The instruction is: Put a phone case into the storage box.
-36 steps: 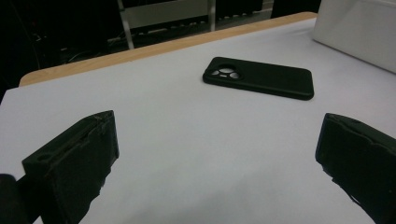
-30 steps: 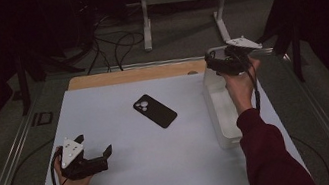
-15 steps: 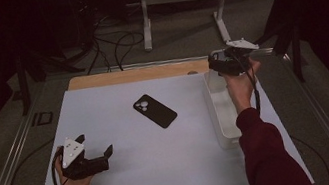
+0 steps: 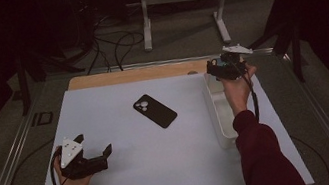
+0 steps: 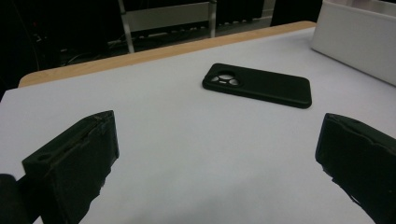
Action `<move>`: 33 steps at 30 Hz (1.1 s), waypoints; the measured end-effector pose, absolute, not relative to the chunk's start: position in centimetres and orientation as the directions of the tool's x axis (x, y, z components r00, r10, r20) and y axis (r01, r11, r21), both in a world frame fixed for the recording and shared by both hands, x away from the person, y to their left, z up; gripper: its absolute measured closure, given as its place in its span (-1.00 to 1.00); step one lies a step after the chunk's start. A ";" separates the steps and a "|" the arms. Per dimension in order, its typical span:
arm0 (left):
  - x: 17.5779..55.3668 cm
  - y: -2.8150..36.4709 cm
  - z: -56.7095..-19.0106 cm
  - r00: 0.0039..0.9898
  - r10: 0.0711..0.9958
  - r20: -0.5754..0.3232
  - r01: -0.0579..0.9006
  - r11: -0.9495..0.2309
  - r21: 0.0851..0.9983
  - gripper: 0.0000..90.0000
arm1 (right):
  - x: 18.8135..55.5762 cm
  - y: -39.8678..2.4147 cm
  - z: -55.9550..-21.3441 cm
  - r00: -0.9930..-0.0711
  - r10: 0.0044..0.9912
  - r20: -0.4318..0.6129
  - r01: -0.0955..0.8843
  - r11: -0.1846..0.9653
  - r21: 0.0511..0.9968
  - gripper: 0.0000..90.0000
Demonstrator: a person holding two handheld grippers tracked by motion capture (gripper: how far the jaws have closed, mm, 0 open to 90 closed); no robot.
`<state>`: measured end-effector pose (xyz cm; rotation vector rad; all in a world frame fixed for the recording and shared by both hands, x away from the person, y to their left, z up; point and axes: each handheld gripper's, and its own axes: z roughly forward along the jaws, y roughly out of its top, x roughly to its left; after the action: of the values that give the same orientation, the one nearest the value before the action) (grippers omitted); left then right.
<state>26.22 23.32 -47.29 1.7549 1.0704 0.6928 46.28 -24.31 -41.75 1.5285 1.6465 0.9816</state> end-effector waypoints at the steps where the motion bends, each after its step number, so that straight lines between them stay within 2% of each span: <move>1: 26.2 23.3 -47.3 0.460 0.888 -0.005 0.359 -0.181 0.916 -1.00 | 46.3 -24.2 -41.9 -0.082 0.997 0.006 0.491 0.035 0.870 -0.63; 25: 26.0 23.5 -46.9 0.453 0.891 -0.029 0.347 -0.146 0.927 -1.00 | 47.5 -24.3 -44.4 -0.061 0.998 0.011 0.606 0.028 0.795 -0.64; 30: 26.0 23.6 -46.9 0.455 0.890 -0.038 0.345 -0.137 0.929 -1.00 | 47.7 -24.4 -44.6 -0.061 0.998 0.017 0.606 0.024 0.795 -0.64; 32: 26.0 23.6 -46.9 0.455 0.890 -0.037 0.345 -0.138 0.928 -1.00 | 48.1 -24.5 -44.6 -0.082 0.997 0.011 0.628 0.043 0.777 -0.78; 33: 26.0 23.6 -46.9 0.455 0.890 -0.037 0.345 -0.138 0.928 -1.00 | 48.1 -24.5 -44.6 -0.082 0.997 0.011 0.628 0.043 0.777 -0.78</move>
<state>25.96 23.60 -46.88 1.7038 1.0723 0.6803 48.14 -24.49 -44.60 1.6376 1.7686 0.8542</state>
